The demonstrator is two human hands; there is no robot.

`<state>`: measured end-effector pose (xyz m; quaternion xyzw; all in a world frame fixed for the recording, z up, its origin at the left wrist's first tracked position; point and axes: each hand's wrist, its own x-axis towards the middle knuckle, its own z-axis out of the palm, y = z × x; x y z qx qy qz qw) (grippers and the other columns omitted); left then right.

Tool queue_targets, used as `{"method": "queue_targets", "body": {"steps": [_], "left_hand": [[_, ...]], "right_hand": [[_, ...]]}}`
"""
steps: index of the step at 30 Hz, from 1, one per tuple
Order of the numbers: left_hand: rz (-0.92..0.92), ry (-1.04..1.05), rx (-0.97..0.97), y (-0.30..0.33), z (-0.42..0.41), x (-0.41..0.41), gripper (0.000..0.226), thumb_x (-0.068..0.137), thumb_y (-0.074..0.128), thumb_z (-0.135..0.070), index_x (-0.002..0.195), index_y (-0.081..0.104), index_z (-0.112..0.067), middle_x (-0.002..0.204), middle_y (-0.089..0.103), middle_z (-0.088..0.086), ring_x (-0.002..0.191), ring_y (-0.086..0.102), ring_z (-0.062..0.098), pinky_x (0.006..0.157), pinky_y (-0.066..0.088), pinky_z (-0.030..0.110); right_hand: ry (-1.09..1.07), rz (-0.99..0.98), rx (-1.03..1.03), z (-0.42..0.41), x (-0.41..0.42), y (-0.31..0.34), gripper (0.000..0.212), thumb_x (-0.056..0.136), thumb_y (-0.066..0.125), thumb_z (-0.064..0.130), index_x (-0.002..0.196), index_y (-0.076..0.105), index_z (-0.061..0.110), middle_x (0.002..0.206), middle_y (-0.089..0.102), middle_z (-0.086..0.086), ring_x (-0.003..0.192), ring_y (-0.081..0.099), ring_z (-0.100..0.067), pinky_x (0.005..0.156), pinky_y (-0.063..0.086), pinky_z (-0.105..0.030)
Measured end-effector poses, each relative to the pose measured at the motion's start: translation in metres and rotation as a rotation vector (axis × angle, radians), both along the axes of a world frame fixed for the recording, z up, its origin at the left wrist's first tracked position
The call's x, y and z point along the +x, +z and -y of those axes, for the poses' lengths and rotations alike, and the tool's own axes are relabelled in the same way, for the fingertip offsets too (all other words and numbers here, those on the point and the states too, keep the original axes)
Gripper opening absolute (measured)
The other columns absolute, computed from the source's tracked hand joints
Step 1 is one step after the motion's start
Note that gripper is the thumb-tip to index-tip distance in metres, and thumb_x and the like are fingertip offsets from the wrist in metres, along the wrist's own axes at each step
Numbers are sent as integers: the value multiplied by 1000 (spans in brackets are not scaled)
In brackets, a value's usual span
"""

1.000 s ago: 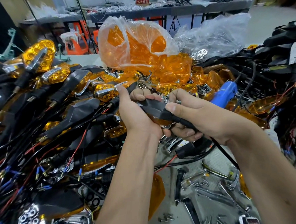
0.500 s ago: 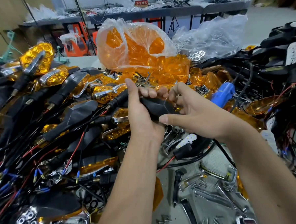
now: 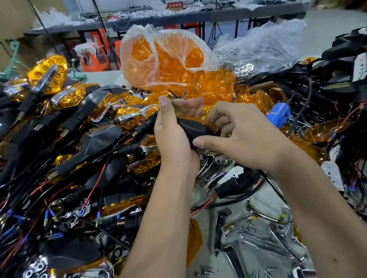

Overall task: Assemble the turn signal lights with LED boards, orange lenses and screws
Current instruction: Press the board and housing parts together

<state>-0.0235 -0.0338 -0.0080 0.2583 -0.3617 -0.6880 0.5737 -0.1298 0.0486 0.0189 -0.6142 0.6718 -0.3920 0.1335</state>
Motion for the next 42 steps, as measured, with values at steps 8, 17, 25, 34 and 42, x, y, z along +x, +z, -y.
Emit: {"method": "queue_targets", "body": {"steps": [8, 17, 25, 34, 42], "left_hand": [[141, 261, 33, -3, 0, -3, 75, 109, 45, -45, 38, 50, -25, 46, 50, -12, 44, 51, 8, 51, 45, 23], [50, -113, 85, 5, -11, 1, 62, 97, 45, -72, 71, 64, -19, 68, 65, 1, 64, 64, 19, 65, 51, 33], [-189, -446, -16, 13, -18, -2, 30, 101, 56, -45, 101, 65, -16, 102, 78, 2, 95, 76, 26, 63, 58, 32], [-475, -314, 332, 4, 5, 9, 24, 99, 56, -14, 75, 59, -10, 68, 64, 1, 60, 68, 18, 55, 55, 26], [-264, -380, 224, 7, 3, 14, 27, 104, 49, -16, 77, 45, -17, 62, 51, -5, 48, 45, 11, 42, 38, 20]], "right_hand": [[129, 63, 3, -1, -3, -7, 34, 79, 89, 31, 85, 58, 18, 63, 64, 9, 51, 65, -15, 55, 60, -47], [112, 351, -11, 1, -7, -8, 33, 97, 73, 33, 96, 61, 2, 67, 72, -14, 55, 72, -33, 54, 62, -46], [174, 434, 45, -6, -1, 10, 50, 99, 65, 45, 84, 67, -3, 67, 70, -22, 47, 66, -28, 45, 54, -29], [-112, -323, 10, -24, 10, 42, 38, 87, 74, 57, 76, 66, 21, 65, 64, 7, 61, 59, -7, 57, 46, -26], [512, -179, 588, -58, 49, 25, 12, 86, 79, 15, 91, 78, 26, 69, 73, 6, 58, 67, -5, 53, 49, -13]]}}
